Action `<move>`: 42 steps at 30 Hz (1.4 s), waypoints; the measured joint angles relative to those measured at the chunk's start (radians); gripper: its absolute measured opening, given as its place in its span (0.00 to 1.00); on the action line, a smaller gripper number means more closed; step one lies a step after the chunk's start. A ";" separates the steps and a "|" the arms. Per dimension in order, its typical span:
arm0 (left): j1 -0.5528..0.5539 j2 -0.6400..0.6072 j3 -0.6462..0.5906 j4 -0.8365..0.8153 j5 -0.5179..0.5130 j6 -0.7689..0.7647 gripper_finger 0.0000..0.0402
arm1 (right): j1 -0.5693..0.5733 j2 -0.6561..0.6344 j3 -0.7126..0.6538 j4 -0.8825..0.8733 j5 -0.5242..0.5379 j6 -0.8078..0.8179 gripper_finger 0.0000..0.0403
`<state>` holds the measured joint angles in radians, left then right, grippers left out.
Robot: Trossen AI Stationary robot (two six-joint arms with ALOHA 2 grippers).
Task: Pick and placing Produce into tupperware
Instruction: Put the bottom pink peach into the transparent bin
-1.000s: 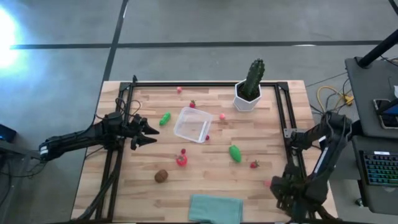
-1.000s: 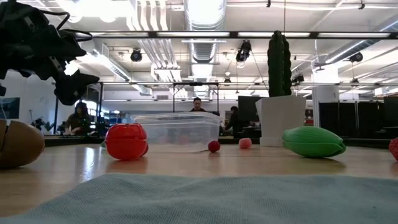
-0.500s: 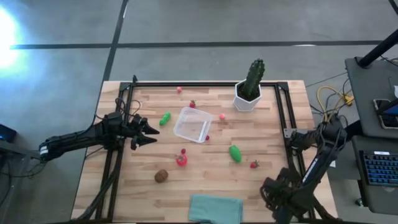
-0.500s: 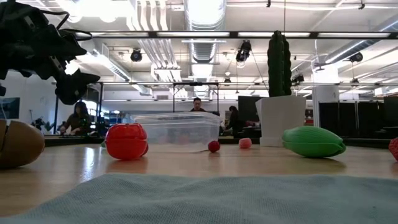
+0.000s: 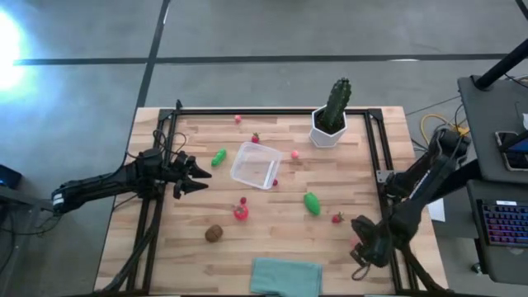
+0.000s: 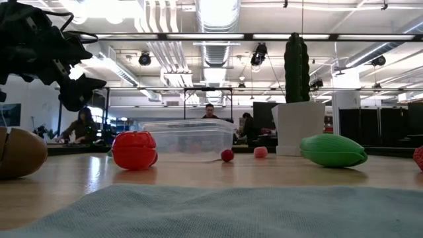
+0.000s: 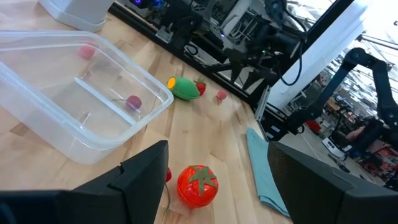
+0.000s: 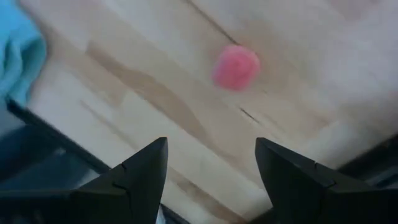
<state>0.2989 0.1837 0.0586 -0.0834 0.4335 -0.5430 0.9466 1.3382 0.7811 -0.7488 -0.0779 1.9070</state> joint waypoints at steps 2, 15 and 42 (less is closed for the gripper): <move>0.000 -0.001 0.000 0.000 0.000 0.000 0.65 | -0.022 -0.006 -0.021 -0.013 -0.007 0.038 0.58; 0.000 -0.002 0.000 0.001 0.000 0.000 0.65 | -0.127 0.051 -0.051 -0.017 -0.061 0.074 0.58; 0.000 -0.002 0.000 0.001 0.000 0.000 0.65 | -0.131 0.188 -0.034 0.076 -0.078 0.044 0.44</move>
<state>0.2989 0.1822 0.0586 -0.0826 0.4335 -0.5430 0.8154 1.5259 0.7468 -0.6731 -0.1562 1.9508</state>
